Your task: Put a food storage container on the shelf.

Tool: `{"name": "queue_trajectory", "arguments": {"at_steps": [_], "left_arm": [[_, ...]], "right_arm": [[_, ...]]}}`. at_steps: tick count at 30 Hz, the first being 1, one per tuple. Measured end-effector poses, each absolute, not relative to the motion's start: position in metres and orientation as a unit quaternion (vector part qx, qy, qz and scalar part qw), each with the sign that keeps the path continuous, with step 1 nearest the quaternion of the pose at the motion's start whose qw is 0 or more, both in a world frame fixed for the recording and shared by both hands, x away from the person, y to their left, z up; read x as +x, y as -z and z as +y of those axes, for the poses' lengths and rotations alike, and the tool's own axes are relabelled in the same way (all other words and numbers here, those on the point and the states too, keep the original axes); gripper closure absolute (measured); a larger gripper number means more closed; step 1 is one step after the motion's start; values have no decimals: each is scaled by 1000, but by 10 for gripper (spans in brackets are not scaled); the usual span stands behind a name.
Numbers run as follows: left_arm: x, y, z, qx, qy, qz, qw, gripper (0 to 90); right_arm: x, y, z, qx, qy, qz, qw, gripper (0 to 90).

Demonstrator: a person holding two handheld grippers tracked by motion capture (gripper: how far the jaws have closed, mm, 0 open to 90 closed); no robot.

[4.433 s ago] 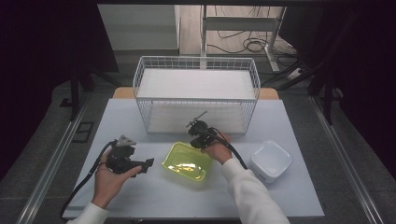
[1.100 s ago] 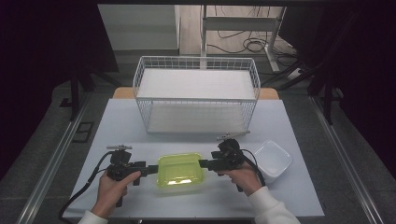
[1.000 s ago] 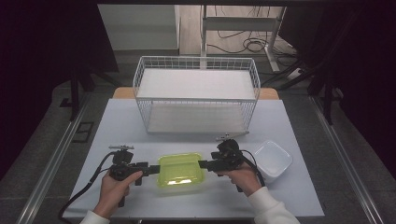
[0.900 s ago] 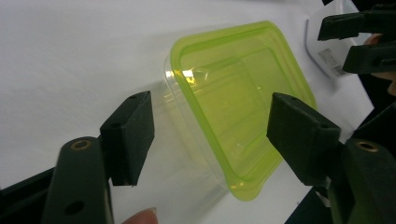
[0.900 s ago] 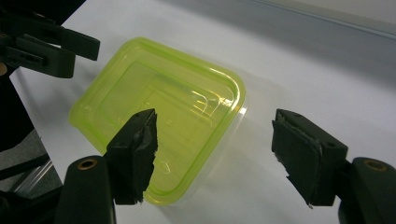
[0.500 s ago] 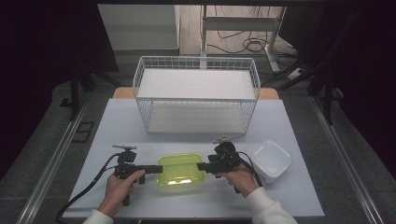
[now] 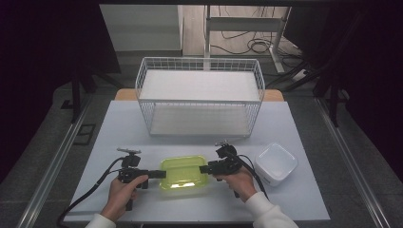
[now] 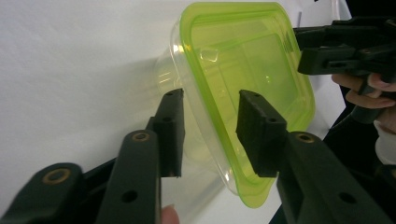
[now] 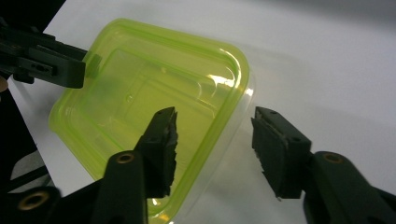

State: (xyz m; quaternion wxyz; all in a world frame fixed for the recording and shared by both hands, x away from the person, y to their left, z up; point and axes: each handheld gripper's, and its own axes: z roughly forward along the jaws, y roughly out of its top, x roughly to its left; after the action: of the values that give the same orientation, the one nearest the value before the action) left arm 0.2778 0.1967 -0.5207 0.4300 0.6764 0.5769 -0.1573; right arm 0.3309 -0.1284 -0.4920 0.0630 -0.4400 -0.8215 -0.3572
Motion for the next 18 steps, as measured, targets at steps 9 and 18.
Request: {"name": "queue_trajectory", "arguments": {"at_steps": [9,18], "left_arm": [[279,523,196,675,165,577,429,706],[276,522,196,667,162,583,435,741]], "right_arm": [[335,499,-130,-454,361,-808,103,642],[338,504,-141,-489,383,-766,163,744]]}}
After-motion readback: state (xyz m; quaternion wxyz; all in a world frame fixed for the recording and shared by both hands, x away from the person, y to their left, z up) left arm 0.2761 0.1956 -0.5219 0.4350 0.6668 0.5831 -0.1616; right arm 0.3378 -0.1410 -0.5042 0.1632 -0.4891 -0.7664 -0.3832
